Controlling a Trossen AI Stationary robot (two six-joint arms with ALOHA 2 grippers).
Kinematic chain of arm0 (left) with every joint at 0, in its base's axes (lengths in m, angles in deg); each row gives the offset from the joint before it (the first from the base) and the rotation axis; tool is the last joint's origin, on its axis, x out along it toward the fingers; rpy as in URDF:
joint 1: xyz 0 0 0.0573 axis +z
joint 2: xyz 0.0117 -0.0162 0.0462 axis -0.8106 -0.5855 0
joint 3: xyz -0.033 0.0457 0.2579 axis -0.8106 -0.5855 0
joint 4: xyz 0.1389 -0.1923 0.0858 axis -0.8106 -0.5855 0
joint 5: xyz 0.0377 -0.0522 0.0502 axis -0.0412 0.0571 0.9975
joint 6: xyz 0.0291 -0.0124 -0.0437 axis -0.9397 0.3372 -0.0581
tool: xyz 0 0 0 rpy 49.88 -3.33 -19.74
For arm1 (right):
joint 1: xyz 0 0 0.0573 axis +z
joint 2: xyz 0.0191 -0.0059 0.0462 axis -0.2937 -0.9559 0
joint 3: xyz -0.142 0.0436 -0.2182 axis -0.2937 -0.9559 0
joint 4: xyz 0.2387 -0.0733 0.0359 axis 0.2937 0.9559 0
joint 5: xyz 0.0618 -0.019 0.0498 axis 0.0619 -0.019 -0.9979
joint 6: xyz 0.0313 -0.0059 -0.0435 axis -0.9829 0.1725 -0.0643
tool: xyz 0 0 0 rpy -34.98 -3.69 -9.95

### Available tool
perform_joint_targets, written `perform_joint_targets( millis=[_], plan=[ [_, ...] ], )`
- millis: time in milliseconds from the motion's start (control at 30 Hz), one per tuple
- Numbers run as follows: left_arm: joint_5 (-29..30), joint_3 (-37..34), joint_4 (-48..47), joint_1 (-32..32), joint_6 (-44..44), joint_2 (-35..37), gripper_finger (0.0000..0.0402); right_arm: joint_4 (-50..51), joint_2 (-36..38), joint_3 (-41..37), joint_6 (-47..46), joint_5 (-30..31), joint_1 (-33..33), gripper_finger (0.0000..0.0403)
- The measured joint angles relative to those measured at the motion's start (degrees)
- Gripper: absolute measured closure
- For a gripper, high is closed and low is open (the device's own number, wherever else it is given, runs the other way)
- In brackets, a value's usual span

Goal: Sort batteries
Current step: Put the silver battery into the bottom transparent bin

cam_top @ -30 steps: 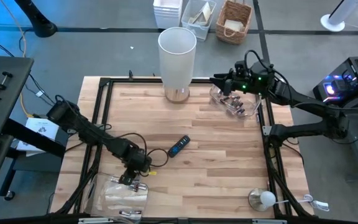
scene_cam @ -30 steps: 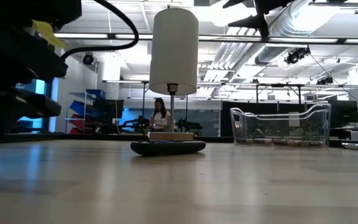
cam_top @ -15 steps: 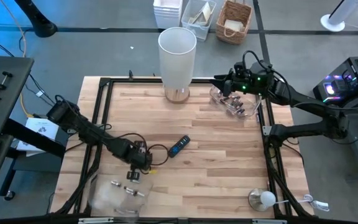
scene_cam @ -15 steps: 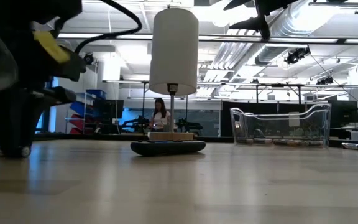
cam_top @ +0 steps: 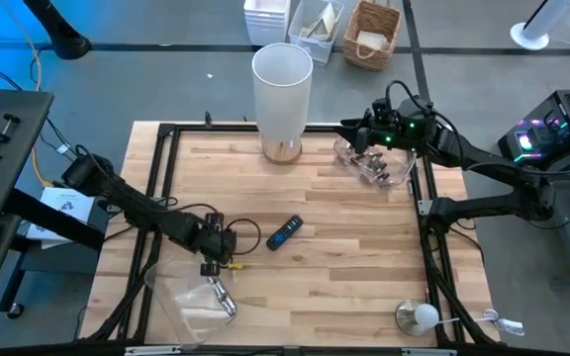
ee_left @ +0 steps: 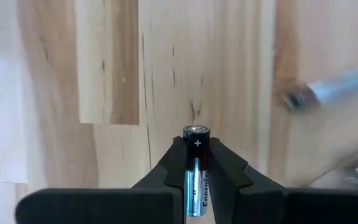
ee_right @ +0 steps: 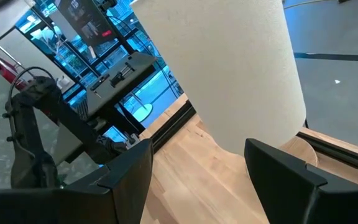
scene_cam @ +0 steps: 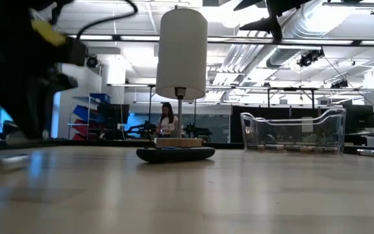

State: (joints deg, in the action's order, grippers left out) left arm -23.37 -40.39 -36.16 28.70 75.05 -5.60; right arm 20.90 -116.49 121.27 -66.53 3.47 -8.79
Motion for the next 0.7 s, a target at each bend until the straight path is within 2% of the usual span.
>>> perform_joint_targets(
  millis=[300,433,500,600,700],
  plan=[
    [1.8,3.1,-1.9,2.3,0.9,13.4,0.0378,0.0,0.0,0.0,-0.1,0.0,0.0,0.0153],
    [-2.8,8.5,-2.0,0.6,4.3,17.9,0.0382,0.0,0.0,0.0,-0.1,0.0,0.0,0.0153],
    [-6.0,12.2,-3.3,-2.3,7.3,18.0,0.0382,0.0,0.0,0.0,-0.1,-0.4,0.0,0.0153],
    [-8.2,17.2,-7.3,-9.5,11.9,16.2,0.0383,1.8,-0.3,0.0,-2.0,-4.6,0.8,0.0153],
    [-9.5,18.9,-8.9,-17.8,18.9,12.7,0.0383,9.2,-0.8,0.0,-2.6,-9.9,2.5,0.0153]
  ],
)
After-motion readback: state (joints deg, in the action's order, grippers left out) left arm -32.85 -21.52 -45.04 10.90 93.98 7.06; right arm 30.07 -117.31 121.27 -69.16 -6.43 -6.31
